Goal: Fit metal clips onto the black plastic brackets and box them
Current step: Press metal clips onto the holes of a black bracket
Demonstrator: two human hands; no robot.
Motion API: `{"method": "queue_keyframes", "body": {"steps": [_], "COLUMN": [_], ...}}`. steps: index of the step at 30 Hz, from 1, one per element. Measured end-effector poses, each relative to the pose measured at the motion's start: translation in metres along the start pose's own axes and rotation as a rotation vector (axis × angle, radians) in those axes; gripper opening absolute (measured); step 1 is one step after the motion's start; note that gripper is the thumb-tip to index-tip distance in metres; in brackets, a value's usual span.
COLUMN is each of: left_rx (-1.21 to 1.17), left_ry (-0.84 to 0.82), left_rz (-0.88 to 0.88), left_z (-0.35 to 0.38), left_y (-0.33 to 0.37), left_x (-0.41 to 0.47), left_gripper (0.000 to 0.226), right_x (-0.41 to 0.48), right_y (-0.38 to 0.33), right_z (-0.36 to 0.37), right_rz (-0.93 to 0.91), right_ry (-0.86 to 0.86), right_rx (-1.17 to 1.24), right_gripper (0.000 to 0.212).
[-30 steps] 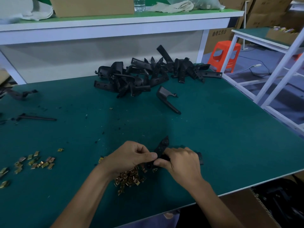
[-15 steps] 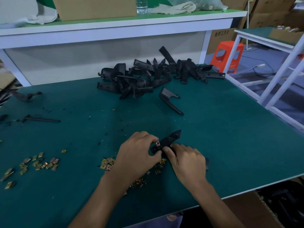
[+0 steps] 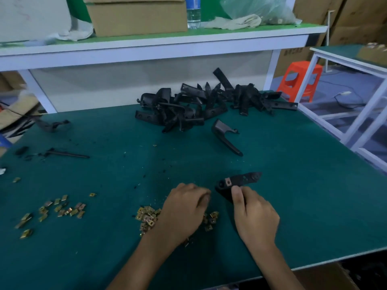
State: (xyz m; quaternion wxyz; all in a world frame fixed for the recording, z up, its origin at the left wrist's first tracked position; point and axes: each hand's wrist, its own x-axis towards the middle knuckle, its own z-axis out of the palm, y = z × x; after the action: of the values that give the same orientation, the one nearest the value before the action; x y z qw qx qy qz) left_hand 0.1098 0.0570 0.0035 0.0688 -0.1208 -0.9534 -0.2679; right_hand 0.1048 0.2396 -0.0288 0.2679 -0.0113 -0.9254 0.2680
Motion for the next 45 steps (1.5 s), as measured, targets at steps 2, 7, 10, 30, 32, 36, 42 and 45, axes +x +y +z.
{"method": "queue_keyframes", "body": {"steps": [2,7,10,30,32,36,42,45], "left_rx": [0.178,0.250,0.230,0.037,-0.043,-0.344,-0.664,-0.765], "left_ry": [-0.121,-0.119,-0.108,-0.043,0.039,0.112,0.035,0.009], "left_rz": [0.008,0.034,0.043,-0.015,-0.036,-0.193,-0.183,-0.210], "left_z": [0.007,0.019,0.020,0.009,0.001,-0.019,-0.033,-0.035], "left_y": [-0.003,-0.005,-0.005,0.000,-0.006,-0.013,0.000,0.005], "left_x": [-0.006,-0.011,-0.009,-0.009,-0.005,0.006,0.015,0.015], "left_gripper": [0.048,0.030,0.022,0.020,0.029,0.015,0.021,0.011], "right_x": [0.000,0.000,0.000,0.002,0.002,-0.001,-0.003,-0.004], "right_y": [0.001,-0.001,-0.001,-0.005,-0.007,-0.009,-0.003,-0.003], "right_z": [-0.001,0.000,0.000,0.004,0.003,0.001,0.007,0.009], "right_rz": [-0.003,0.007,0.009,0.050,0.002,-0.246,-0.397,-0.417], "right_ry": [0.011,-0.035,-0.037,-0.072,-0.096,-0.035,0.049,0.057], "right_rx": [0.013,0.014,0.004,0.032,0.036,-0.046,-0.099,-0.097], "right_gripper": [0.075,0.080,0.078,0.089,0.093,0.078,0.071,0.072]}}
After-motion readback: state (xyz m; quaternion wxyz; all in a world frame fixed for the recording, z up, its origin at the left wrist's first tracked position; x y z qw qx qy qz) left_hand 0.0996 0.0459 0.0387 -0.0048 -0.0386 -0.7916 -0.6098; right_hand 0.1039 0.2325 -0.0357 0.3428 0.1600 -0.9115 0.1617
